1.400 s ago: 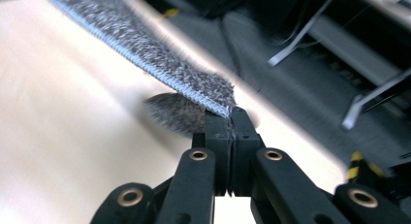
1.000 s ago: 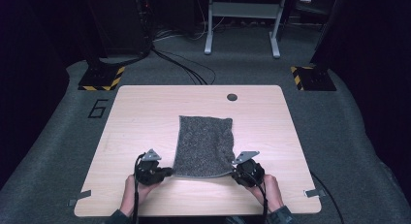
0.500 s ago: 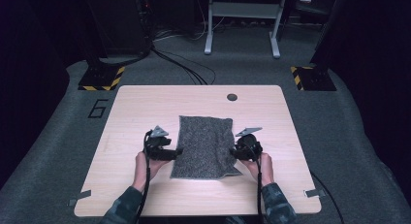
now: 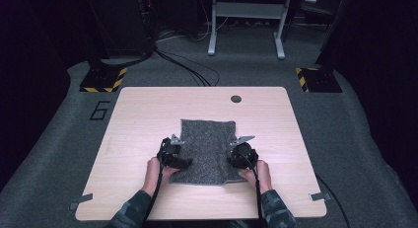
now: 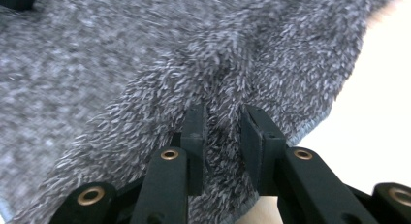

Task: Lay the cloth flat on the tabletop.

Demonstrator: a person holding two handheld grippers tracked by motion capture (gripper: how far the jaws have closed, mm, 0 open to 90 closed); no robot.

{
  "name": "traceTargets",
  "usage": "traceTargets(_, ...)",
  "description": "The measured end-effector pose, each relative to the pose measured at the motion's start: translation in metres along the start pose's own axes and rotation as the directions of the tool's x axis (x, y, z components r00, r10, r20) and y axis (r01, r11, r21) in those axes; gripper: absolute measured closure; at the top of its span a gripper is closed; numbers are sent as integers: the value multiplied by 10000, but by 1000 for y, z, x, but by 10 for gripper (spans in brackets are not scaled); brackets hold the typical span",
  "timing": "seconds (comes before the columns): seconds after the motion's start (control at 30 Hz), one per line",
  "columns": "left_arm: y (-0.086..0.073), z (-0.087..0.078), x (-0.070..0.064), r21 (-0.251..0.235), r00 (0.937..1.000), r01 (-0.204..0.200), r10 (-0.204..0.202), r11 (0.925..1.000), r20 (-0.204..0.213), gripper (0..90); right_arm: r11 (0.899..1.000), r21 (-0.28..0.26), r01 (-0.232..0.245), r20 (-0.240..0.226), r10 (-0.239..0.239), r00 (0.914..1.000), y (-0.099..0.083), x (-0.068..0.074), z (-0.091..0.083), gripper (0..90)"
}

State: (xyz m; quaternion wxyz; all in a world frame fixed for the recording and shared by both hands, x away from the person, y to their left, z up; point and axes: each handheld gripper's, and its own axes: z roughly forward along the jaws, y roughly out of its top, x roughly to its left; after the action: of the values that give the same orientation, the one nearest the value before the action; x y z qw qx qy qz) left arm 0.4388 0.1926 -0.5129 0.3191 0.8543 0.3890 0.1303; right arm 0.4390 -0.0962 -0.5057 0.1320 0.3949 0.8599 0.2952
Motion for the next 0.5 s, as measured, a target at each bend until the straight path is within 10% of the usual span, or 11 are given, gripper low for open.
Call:
traceTargets(0.3, -27, -22, -7, -69, 9996, 23, -21, 10000, 276, 272, 9995, 308, 23, -161, -18, 9999, -21, 0, -20, 694)
traceTargets(0.5, -16, -32, 4, -709, 9984, 558, -548, 9959, 162, 256, 9989, -303, -365, -80, 363, 9993, -15, -14, -36, 693)
